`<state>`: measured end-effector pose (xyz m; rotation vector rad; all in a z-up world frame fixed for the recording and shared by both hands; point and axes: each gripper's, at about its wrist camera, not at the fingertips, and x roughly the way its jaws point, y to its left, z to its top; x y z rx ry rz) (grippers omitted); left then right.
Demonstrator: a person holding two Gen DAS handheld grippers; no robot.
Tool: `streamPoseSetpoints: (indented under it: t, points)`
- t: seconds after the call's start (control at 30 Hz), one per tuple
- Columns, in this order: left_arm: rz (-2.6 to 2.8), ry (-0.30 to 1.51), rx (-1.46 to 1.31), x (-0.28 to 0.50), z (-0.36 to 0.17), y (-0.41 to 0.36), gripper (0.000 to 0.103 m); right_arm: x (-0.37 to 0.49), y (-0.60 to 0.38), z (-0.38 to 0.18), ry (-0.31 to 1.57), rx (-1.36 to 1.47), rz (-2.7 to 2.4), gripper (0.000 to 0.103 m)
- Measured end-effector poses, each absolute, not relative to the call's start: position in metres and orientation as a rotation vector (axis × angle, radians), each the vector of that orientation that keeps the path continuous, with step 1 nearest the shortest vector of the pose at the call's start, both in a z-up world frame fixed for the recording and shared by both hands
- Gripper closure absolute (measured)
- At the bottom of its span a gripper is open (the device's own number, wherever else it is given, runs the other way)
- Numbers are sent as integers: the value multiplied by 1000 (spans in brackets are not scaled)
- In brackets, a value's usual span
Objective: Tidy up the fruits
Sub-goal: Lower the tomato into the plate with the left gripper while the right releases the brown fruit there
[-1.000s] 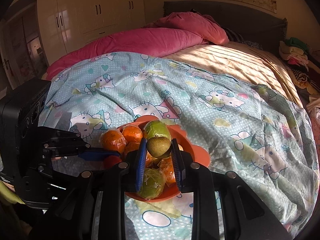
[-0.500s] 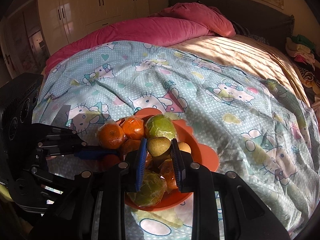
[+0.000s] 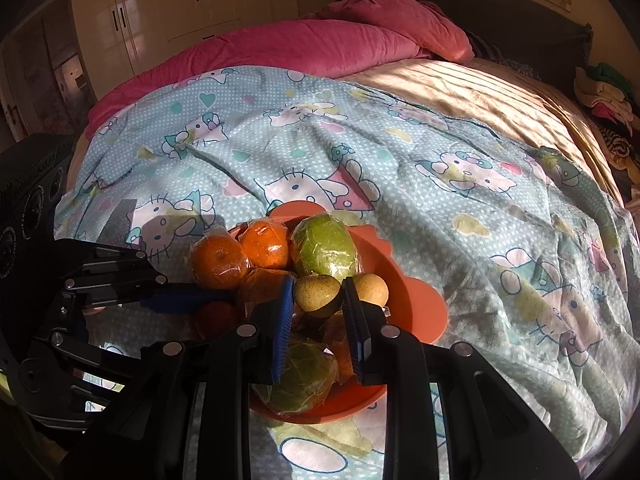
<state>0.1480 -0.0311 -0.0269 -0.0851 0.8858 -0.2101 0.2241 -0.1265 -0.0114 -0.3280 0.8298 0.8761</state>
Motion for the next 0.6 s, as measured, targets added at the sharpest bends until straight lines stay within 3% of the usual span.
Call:
streamPoseSetpoints:
  t: [0.2,0.3,0.6]
  points:
    - [-210,886,-86,148,-27,-31,81,223,-128,-11,830,-323,873,78]
    - [-210,885,-87,148,-27,-31,81,222,-129,-9,819,-325,866,71]
    - [-211,882,-80,147,-25,-32,81,217,-139,-2,801,-308,846,63]
